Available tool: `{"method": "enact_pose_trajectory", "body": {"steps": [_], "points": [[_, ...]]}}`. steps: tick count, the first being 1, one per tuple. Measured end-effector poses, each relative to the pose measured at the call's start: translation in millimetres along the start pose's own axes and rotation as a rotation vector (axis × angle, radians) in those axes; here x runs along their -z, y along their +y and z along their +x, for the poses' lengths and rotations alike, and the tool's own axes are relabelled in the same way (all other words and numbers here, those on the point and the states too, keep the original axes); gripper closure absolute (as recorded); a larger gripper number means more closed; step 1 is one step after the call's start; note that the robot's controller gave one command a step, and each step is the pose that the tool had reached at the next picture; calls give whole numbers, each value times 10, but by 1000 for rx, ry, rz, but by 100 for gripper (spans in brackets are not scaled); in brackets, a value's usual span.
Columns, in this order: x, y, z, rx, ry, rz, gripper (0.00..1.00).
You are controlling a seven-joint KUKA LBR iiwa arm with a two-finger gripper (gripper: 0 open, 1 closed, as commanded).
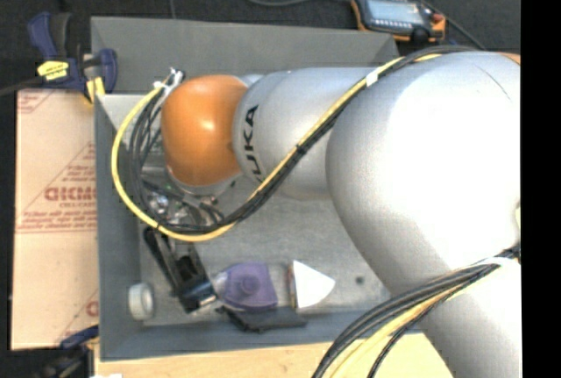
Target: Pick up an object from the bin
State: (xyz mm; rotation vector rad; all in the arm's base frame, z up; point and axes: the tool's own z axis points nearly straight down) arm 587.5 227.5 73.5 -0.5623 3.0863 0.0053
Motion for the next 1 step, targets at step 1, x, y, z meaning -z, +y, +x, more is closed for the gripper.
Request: {"method": "enact_pose_trajectory", "body": {"steps": [1], "points": [[0, 0, 0, -1, 0, 0, 100]]}}
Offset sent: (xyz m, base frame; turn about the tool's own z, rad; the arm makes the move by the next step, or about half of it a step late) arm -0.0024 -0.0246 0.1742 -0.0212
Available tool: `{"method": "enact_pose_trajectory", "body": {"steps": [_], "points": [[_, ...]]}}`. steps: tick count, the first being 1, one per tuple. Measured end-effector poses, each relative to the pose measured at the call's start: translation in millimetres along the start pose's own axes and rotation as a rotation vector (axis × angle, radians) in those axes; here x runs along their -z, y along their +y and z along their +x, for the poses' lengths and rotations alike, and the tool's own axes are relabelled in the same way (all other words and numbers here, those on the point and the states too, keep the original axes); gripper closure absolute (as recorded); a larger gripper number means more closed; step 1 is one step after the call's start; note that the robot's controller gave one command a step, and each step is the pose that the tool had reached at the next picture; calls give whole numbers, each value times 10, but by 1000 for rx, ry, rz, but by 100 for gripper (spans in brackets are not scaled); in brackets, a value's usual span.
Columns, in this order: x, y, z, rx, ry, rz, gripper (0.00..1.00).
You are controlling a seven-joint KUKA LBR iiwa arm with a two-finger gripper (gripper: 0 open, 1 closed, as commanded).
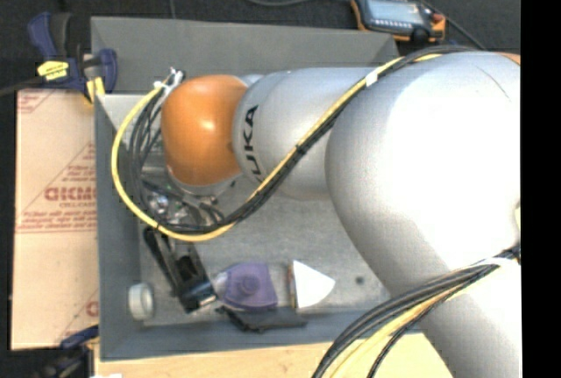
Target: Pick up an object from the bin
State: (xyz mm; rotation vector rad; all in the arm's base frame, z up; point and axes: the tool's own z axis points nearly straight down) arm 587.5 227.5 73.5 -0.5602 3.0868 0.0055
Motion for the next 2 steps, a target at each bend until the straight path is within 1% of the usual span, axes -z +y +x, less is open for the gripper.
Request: {"method": "enact_pose_trajectory", "body": {"steps": [1, 2], "points": [[8, -1, 3, 0, 0, 0, 100], [405, -79, 43, -21, 2, 1, 100]]}}
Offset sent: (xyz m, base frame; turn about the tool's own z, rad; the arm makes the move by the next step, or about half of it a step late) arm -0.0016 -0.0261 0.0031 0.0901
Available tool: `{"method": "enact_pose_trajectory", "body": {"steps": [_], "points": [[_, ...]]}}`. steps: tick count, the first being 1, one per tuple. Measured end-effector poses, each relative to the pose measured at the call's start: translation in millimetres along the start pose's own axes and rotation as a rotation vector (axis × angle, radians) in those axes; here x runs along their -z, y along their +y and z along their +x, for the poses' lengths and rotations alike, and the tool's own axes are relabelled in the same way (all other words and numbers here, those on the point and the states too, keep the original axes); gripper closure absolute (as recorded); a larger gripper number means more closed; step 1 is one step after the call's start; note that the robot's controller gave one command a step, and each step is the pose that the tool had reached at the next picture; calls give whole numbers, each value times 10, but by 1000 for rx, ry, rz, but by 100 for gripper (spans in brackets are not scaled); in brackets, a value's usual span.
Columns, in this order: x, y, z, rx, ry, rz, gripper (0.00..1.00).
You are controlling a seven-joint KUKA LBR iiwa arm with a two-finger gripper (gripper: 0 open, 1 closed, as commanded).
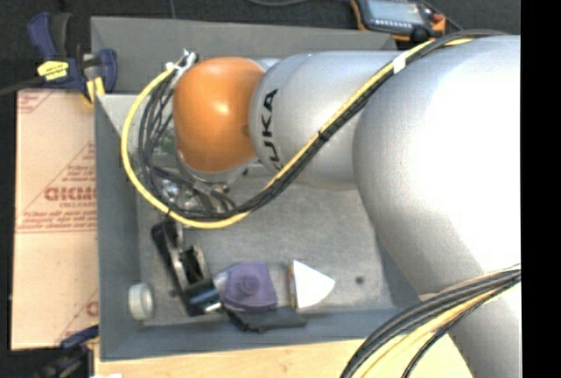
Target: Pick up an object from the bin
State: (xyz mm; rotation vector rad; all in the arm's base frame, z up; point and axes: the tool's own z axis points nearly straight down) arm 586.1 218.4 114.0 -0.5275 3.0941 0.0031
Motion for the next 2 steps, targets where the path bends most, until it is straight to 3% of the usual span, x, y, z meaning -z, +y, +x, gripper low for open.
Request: {"method": "enact_pose_trajectory", "body": {"steps": [1, 2], "points": [[378, 64, 188, -23, 13, 2, 100], [470, 185, 241, -11, -10, 0, 100]]}}
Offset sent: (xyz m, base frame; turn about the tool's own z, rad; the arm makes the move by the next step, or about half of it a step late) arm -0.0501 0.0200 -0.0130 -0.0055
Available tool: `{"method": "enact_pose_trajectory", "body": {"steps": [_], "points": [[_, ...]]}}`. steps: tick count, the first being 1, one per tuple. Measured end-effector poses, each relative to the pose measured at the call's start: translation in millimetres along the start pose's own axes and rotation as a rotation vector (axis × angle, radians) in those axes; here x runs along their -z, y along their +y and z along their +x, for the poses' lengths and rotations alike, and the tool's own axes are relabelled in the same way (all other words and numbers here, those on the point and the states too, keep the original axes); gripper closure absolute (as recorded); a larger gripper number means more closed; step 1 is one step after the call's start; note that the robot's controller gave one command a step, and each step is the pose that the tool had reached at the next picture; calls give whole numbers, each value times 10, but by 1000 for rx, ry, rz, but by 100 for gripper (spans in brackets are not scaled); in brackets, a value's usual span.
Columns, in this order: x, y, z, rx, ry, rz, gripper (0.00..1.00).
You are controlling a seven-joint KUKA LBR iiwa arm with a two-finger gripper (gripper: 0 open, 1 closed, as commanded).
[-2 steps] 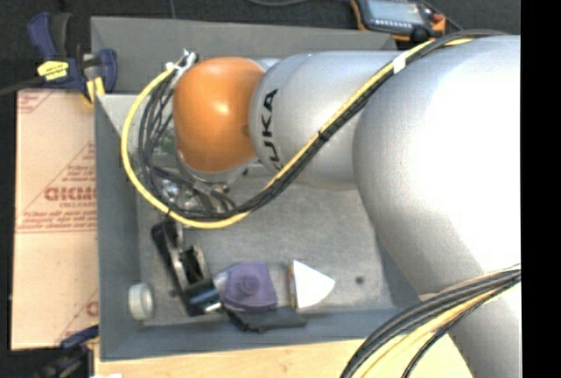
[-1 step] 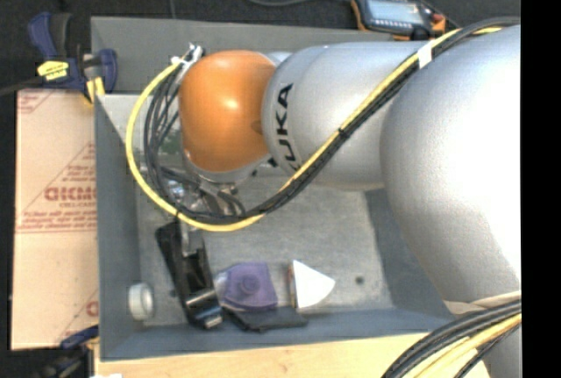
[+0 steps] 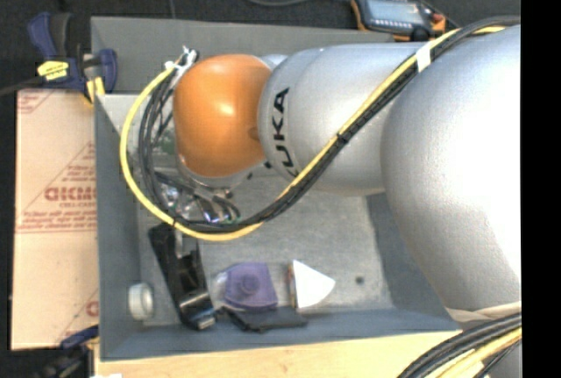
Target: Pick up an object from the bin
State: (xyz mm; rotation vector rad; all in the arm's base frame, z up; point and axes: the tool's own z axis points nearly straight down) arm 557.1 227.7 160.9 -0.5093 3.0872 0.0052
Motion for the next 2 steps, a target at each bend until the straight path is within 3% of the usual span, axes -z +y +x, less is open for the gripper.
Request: {"method": "enact_pose_trajectory", "body": {"steps": [1, 2], "points": [[173, -88, -12, 24, 19, 2, 100], [638, -254, -35, 25, 16, 3, 100]]}}
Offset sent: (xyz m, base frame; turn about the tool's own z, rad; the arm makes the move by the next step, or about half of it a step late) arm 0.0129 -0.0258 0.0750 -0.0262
